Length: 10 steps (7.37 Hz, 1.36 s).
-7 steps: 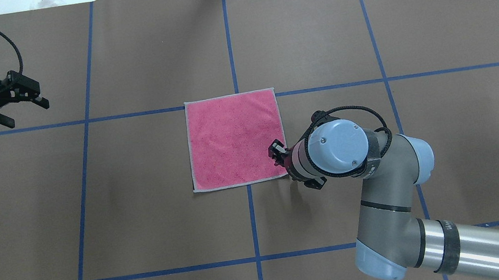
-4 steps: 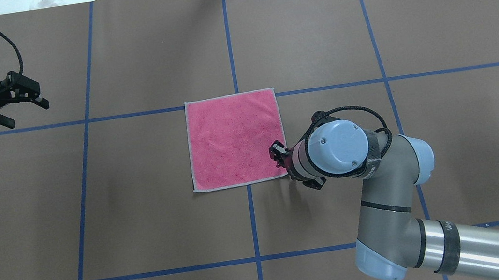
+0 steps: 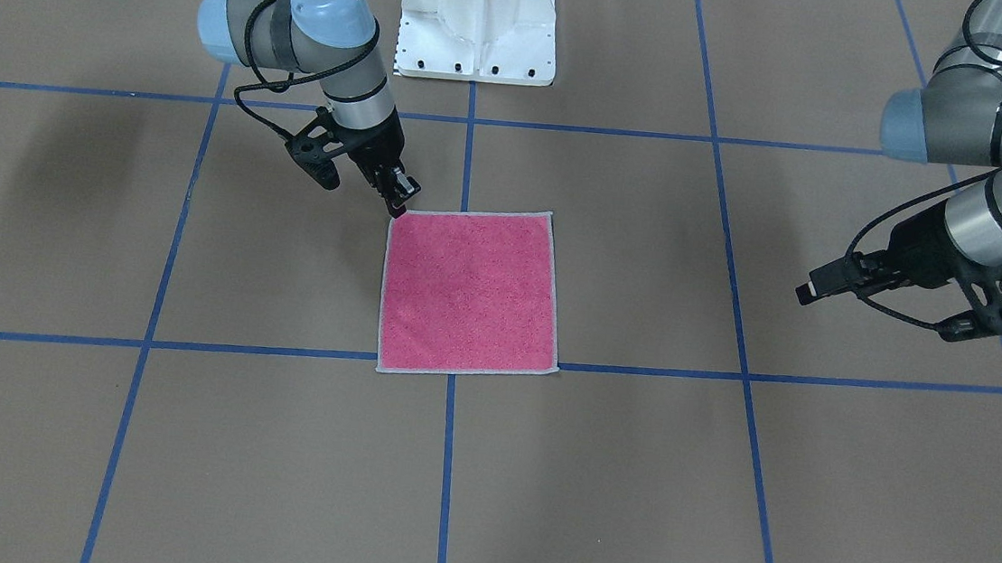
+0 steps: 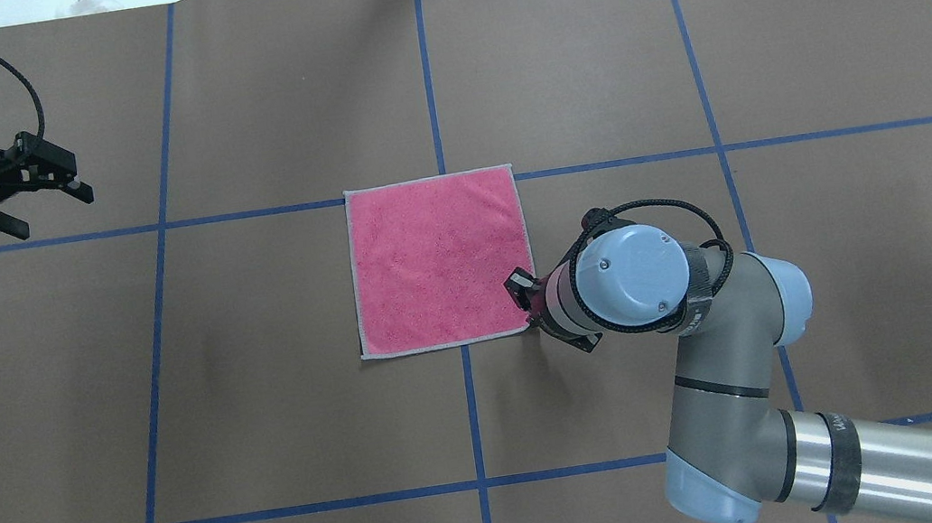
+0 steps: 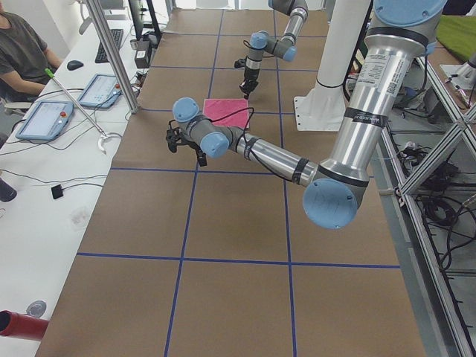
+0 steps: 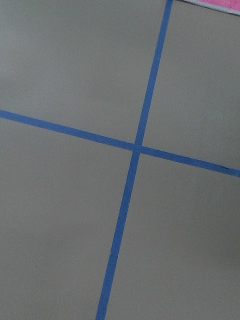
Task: Fold towel twice with both arms
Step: 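Bring the left gripper to the towel corner nearest it and farthest from the robot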
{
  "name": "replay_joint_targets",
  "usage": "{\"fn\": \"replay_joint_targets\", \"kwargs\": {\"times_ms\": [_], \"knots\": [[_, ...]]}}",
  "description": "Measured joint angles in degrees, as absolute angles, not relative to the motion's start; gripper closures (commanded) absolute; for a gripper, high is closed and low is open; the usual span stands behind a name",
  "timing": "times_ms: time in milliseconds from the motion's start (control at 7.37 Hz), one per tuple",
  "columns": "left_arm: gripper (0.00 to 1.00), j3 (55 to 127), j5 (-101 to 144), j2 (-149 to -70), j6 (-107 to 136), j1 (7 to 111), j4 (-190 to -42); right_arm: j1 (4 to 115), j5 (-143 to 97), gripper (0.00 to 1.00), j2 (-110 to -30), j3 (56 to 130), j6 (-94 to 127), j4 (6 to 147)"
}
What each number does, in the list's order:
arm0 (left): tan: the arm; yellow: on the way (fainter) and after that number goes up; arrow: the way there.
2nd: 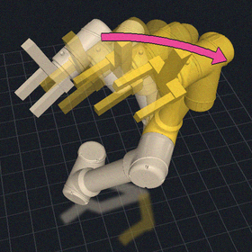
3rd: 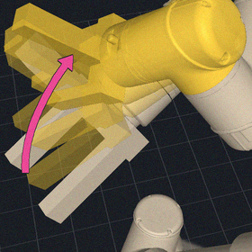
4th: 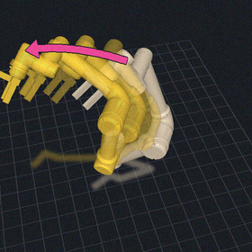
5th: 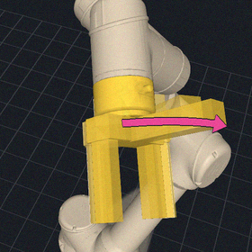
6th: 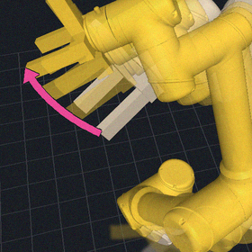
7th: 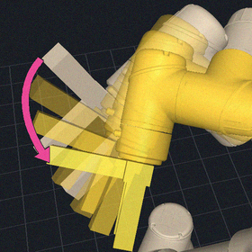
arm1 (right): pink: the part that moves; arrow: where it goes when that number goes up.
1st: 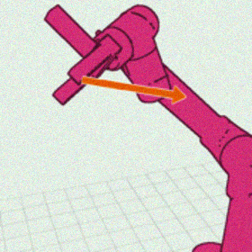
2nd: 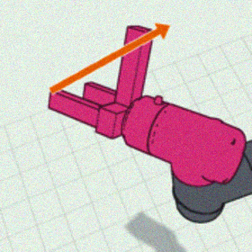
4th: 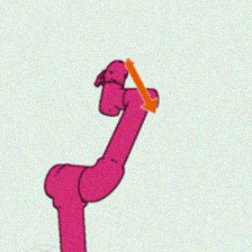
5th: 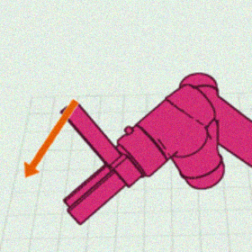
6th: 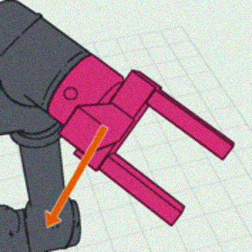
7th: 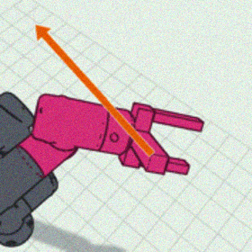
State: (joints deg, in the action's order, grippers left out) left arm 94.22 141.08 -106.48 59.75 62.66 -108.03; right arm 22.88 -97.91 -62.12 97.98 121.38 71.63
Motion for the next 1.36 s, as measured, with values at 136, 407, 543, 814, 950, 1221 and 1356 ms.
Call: {"fn": "replay_joint_targets", "kwargs": {"times_ms": [136, 407, 543, 814, 950, 1221, 1356], "knots": [[0.01, 93.88, 140.87, -107.78, 62.29, 61.82, -108.0, 22.93, -97.91, 1.0, -62.23, 98.19, 121.38, 71.63], [0.01, 93.69, 136.95, -113.26, 73.21, 56.88, -107.94, 23.04, -97.95, 1.0, -63.59, 100.06, 121.38, 71.63], [0.01, 93.78, 134.6, -115.81, 78.1, 53.95, -107.94, 23.06, -98.06, 1.0, -64.51, 101.33, 121.38, 71.63], [0.0, 95.82, 126.69, -118.66, 87.13, 45.8, -107.89, 23.02, -98.23, 1.0, -65.2, 102.41, 121.38, 71.63], [0.0, 97.66, 122.3, -118.92, 92.85, 41.44, -108.38, 22.98, -98.27, 1.0, -65.29, 102.57, 121.38, 71.62], [0.0, 99.49, 113.9, -118.71, 103.85, 33.5, -111.61, 22.84, -98.39, 1.0, -65.57, 102.71, 121.38, 71.56], [0.01, 99.45, 111.73, -118.24, 107.47, 30.83, -113.58, 22.72, -98.42, 1.0, -65.68, 102.86, 121.38, 71.55]]}}
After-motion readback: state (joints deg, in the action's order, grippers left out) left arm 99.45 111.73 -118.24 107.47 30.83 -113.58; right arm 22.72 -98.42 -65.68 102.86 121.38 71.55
